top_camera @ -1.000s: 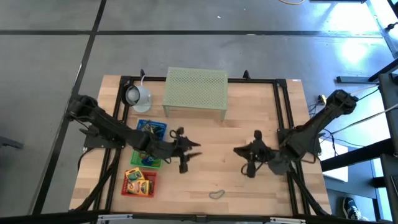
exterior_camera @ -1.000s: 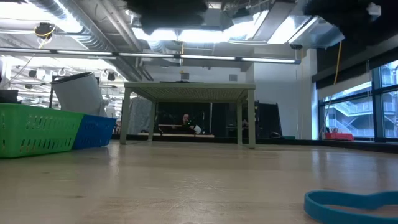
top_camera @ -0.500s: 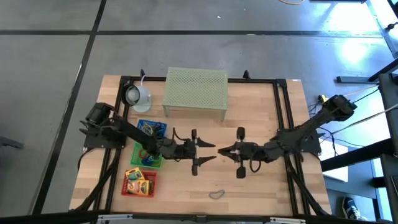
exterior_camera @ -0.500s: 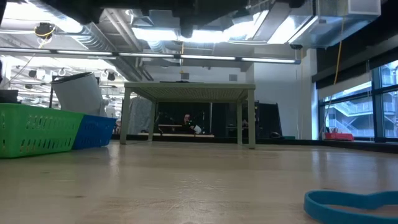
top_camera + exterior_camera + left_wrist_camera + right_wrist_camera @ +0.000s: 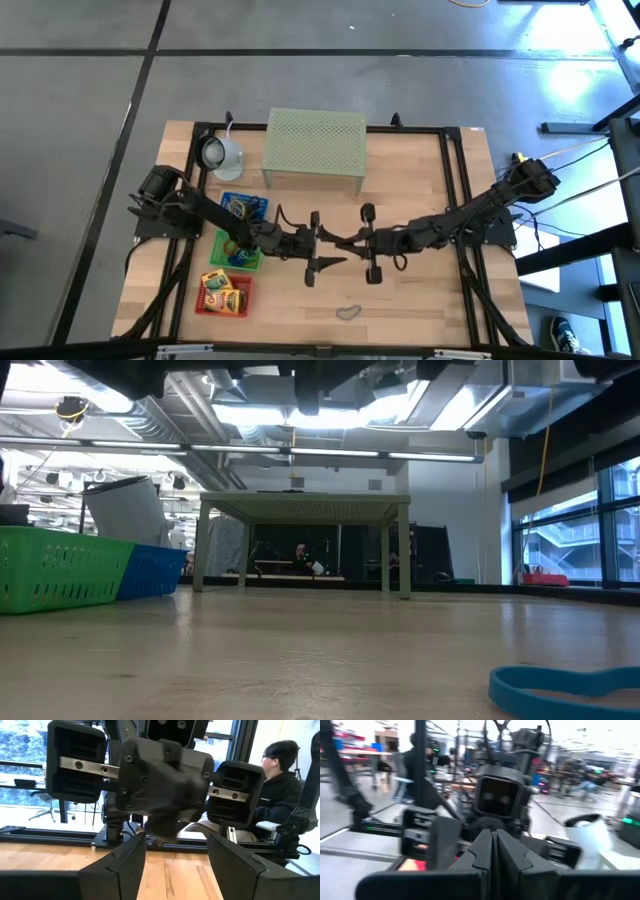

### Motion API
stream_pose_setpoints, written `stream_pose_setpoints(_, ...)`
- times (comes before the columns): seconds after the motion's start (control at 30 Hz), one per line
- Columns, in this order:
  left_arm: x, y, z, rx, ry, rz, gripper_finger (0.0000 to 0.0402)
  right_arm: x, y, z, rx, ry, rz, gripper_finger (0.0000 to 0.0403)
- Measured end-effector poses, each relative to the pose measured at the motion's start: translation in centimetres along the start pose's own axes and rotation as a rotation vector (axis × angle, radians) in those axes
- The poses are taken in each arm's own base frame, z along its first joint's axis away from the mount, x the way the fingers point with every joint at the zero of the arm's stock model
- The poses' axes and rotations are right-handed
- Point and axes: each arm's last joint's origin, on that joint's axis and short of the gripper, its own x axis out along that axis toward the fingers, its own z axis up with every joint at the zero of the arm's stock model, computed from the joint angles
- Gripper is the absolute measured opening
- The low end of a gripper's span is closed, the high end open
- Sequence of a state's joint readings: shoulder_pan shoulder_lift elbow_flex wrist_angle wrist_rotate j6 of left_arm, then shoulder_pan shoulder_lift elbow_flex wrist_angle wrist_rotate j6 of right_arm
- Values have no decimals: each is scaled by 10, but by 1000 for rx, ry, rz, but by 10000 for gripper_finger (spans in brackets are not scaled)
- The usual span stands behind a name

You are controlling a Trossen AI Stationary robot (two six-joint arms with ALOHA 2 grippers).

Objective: Pick & Place Office Desk Supplies
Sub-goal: Put the black rubber band into the blue bin

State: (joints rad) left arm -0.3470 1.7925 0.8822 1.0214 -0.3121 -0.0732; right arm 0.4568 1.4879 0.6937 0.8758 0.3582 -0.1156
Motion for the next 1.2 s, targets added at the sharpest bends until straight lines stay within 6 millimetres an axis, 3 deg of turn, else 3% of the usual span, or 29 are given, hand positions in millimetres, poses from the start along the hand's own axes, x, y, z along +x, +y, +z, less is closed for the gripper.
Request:
stream_pose_setpoints(0.43, 0, 0, 0, -18, -2, 21, 198, 0, 1, 1, 0, -20, 108, 17)
stream_pose_setpoints(0.87, 0, 1, 0, -11, -3, 35, 99, 0, 2, -2, -11, 8, 108, 18)
stream_pose_setpoints(1.2, 0, 0, 0, 15, -2, 32, 89, 0, 2, -3, -13, 14, 108, 18)
